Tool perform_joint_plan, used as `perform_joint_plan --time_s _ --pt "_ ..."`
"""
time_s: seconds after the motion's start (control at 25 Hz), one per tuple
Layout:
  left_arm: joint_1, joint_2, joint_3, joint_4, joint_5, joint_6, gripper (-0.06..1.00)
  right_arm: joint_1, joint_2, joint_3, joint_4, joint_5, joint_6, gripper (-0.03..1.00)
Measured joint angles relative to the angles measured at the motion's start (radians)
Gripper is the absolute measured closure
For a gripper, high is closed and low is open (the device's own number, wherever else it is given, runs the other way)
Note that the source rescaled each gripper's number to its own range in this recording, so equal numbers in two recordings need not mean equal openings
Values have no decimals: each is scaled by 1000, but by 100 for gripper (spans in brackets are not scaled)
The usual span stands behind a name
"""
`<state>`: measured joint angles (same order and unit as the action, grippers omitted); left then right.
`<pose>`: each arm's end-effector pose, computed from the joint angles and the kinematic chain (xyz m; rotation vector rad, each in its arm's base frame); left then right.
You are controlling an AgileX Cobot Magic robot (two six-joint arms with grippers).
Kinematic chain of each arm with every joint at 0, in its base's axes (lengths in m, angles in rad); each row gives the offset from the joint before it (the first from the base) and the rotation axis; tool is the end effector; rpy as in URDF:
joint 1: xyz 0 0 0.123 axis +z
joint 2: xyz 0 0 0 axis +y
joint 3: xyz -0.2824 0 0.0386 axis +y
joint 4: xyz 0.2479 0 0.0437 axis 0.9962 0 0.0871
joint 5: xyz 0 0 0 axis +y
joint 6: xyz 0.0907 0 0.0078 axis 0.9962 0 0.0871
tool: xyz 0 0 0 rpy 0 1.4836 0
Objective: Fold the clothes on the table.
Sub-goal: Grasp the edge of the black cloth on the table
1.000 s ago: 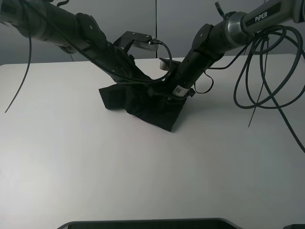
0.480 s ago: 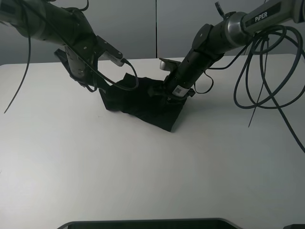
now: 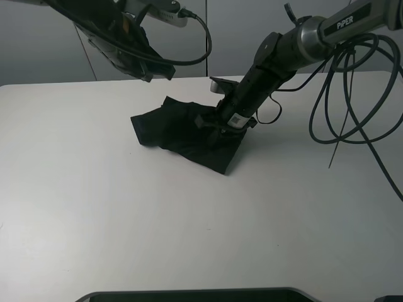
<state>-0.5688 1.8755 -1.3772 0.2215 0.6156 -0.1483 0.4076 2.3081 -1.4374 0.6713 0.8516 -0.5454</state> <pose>0.3498 -0.2099 0.2239 0.7186 2.4711 -0.0360 0.3651 0.2041 0.0644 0.7258 -2.9329 -0.7544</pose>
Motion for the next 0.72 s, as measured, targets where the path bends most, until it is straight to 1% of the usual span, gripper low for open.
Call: perform_joint_plan --time_s 0.12,0.32,0.4,0.56,0.64,0.72 --pt "0 9 0 -109 33 123 94 0 0 0 0 0 0 97" --pt "0 62 0 -222 21 234 94 0 0 0 2 0 0 97" --pt "0 100 0 -270 -1 284 94 0 0 0 2 0 -2 97" --pt "0 166 0 -385 -78 382 94 0 0 0 2 0 -4 97" --pt "0 189 0 -421 -103 403 94 0 0 0 2 0 -4 97" --pt "0 208 0 -435 -119 411 94 0 0 0 4 2 -4 97"
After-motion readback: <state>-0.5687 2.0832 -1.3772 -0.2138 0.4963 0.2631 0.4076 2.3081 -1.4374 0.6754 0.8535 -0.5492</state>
